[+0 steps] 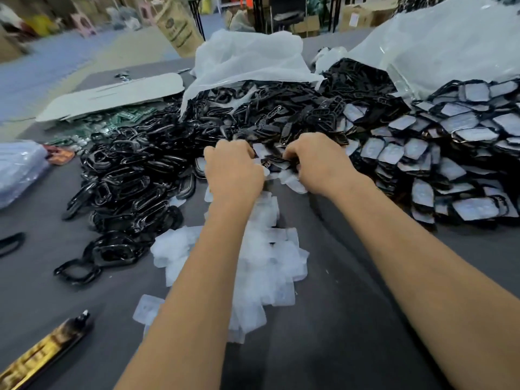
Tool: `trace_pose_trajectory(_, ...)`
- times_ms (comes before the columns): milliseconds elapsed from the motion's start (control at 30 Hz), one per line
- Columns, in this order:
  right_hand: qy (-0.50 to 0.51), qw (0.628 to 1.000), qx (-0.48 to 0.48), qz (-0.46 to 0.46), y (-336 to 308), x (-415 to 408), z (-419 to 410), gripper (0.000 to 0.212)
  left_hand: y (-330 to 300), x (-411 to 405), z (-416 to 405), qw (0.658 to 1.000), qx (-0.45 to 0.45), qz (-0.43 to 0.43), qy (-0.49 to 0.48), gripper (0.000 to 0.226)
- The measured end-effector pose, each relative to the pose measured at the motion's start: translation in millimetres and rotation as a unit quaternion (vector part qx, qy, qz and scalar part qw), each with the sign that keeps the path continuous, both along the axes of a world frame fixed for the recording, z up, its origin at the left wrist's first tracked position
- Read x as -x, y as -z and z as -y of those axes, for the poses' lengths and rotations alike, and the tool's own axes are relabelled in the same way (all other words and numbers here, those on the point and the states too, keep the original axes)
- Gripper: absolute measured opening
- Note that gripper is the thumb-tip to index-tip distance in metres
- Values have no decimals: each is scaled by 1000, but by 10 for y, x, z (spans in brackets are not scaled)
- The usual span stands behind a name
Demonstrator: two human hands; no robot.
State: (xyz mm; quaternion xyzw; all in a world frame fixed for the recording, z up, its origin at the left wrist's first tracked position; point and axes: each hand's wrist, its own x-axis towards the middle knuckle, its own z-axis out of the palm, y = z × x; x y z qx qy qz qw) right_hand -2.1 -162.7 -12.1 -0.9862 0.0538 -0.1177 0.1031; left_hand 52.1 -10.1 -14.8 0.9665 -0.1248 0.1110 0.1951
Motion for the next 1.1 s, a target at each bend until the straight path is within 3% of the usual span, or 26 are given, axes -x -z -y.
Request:
trace_pose_trajectory(67,10,1000,1,2,11,-56,-53,38,54,-64,-255,998,-37,-8,-51,36)
trace_pose_trajectory(167,38,999,-31,23,22,-134,-91,37,158,-131,-511,997,-46,-45,-50,42)
trace_pose_trajectory(333,63,994,-85,5,17,-187,-144,43,192,-168,-635,998,17,-19,-51,61)
trace_pose_trajectory(600,46,995,-61,62,31,-199,-277,22,183,-122,-787,965,234,92,-72,13)
trace_pose_trajectory(700,47,993,-76,77,81,-211,-333,23,197,-145,-820,923,378,11,-76,5)
trace_pose_trajectory(767,55,991,-79,91,114,-217,-341,24,241,-153,-843,897,433,-49,-82,16)
trace_pose_trajectory(833,67,987,-84,118,138,-220,-334,22,287,-140,-862,886,451,-69,-78,19)
trace_pose_trajectory(1100,78,961,-129,234,142,-210,-326,22,229,-117,-908,885,460,-6,-76,9)
